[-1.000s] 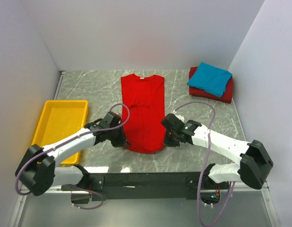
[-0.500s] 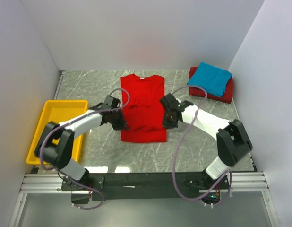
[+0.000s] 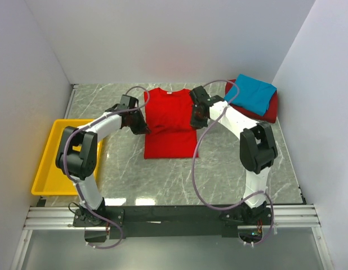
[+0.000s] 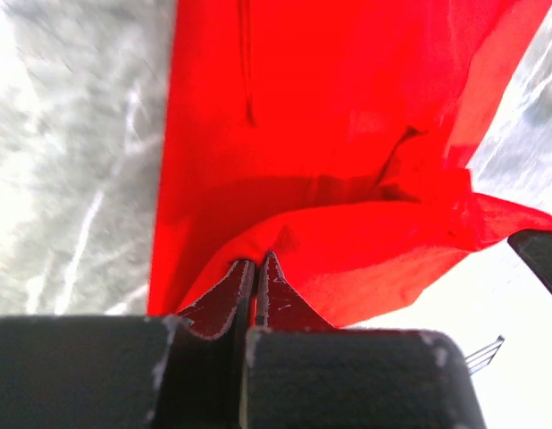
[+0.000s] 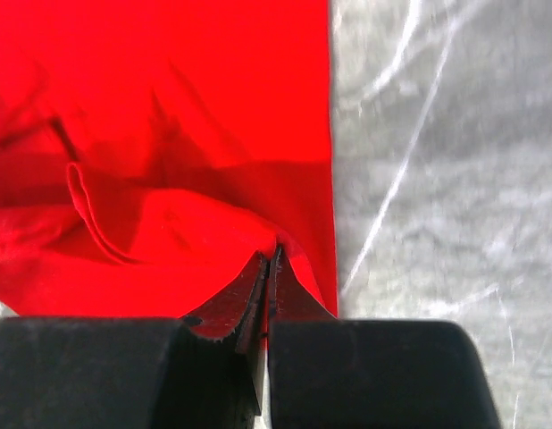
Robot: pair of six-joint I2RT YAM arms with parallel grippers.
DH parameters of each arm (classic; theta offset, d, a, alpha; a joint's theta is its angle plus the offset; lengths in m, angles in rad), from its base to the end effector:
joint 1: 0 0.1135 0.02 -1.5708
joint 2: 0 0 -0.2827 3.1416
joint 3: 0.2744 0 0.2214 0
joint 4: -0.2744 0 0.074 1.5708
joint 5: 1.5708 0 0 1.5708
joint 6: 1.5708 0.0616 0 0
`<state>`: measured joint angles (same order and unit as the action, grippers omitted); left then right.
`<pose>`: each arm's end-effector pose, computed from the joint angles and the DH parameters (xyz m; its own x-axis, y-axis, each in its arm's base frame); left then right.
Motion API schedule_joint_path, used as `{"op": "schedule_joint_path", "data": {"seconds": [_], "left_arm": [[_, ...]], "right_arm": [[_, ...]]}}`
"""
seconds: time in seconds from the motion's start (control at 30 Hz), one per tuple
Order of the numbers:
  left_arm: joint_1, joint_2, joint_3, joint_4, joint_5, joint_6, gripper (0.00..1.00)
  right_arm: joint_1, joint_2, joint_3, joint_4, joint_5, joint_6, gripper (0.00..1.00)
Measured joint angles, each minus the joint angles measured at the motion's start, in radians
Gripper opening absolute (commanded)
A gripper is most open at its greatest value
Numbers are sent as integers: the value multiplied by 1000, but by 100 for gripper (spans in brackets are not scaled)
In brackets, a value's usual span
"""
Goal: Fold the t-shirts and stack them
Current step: Fold the tshirt
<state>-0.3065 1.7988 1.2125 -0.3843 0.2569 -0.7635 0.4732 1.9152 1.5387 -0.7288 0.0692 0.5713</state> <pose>0.3481 -0.1266 0.2107 -0.8648 -0.4278 -0.2630 -0.2343 0.8070 -0.5420 0.3549 0.1769 0.2360 -0.9000 0.1452 -0.4110 0.0709 0.9791 0.1907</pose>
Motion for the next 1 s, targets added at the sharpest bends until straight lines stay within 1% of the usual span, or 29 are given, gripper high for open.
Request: {"op": "schedule_joint_path", "data": {"seconds": [0.13,0.47,0.5,0.53,0.57,0.6,0.63,0.67,0.7,0.73,0.77,0.8,0.93,1.0], "left_arm": [[29,30,30,-2,11,2,0],[68,145,114,-14,54,4,0],[72,151,121,-14,57,5,9],[77,157,127,-17,60,5,21],[80,159,130,-17,61,9,32],[85,160,131,-17,61,13,53],[89,160,132,-18,60,19,59],[92,160,135,-22,60,15,62],[95,160,139,-23,59,15,68],[98,160,143,-24,59,18,70],[101,159,148,-24,58,19,70],[102,158,151,-23,55,19,71],[102,129,151,-26,48,32,70],[102,98,146,-25,49,46,69]], "right_arm": [[-19,75,90,-16,-18,-23,0],[-42,192,192,-73,-55,-52,0],[-44,200,206,-81,-58,-54,1],[-45,208,221,-87,-61,-57,6],[-46,217,239,-94,-64,-58,19],[-48,226,260,-105,-67,-63,25],[-48,232,275,-108,-68,-66,29],[-49,236,291,-114,-74,-71,36],[-51,237,304,-121,-79,-74,39],[-52,237,315,-126,-82,-79,42],[-53,236,326,-125,-86,-83,48],[-54,233,329,-121,-89,-87,49],[-55,203,312,-119,-97,-95,51],[-55,165,272,-106,-100,-94,51]]}}
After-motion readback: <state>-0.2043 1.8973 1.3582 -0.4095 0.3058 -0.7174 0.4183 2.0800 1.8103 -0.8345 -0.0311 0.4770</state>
